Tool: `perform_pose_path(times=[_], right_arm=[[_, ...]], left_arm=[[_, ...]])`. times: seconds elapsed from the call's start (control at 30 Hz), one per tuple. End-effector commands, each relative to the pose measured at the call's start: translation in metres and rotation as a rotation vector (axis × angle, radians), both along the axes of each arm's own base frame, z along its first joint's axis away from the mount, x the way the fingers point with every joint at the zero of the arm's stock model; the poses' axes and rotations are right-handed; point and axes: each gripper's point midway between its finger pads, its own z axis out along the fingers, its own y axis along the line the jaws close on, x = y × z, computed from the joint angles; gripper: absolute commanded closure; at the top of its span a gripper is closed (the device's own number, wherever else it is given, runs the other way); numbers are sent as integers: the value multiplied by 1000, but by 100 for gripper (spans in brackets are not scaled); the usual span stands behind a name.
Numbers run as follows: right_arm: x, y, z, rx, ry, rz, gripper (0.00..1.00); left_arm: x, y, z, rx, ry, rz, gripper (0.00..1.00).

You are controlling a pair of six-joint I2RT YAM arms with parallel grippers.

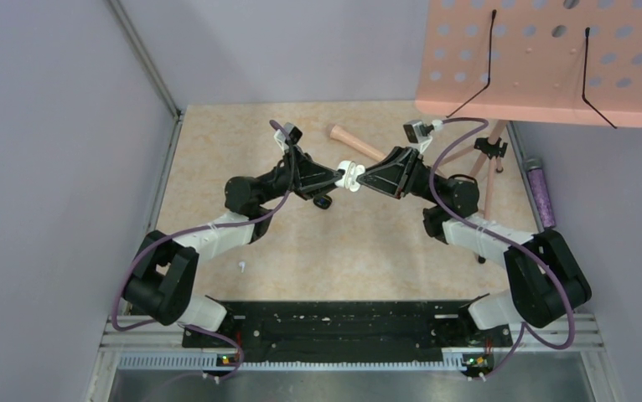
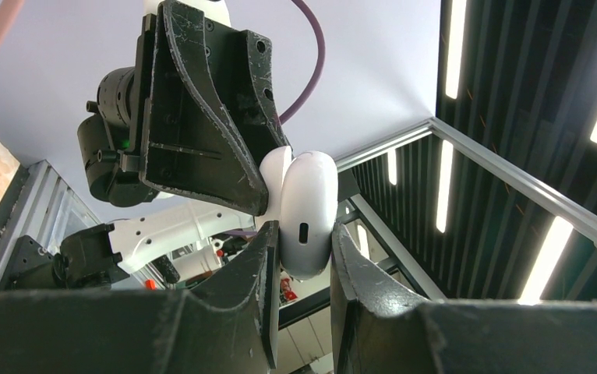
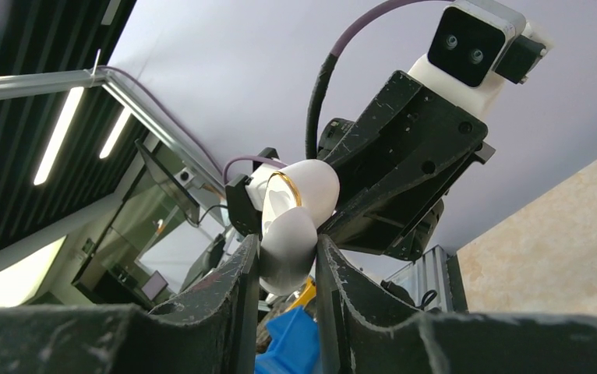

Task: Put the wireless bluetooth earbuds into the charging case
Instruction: Pass from the left arm to the right

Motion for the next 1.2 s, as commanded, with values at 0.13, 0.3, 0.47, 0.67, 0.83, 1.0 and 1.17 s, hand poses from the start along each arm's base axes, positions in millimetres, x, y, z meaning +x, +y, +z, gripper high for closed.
perform_pose_path(times=[0.13,0.3,0.47,0.67,0.83,1.0,1.17], right_arm=[[-26,-9,28,110,-173,24,100],[-18,-8,18,106,-101,21,100],[-14,-7,9,95,-59,24,100],[-8,-5,-2,71,-6,27,100],[0,1,-23,-15,82,25,100],[14,8,-44,-145,176,-43,100],[23,10,-52,-257,240,-98,100]], left_arm=[[-8,3,14,-15,-117,18,95],[-5,0,8,64,-137,63,67],[-1,0,2,121,-145,105,26],[9,8,-6,207,-164,169,3],[20,16,-24,467,-263,308,1],[20,30,-47,660,-356,362,1],[15,26,-64,714,-382,306,1]])
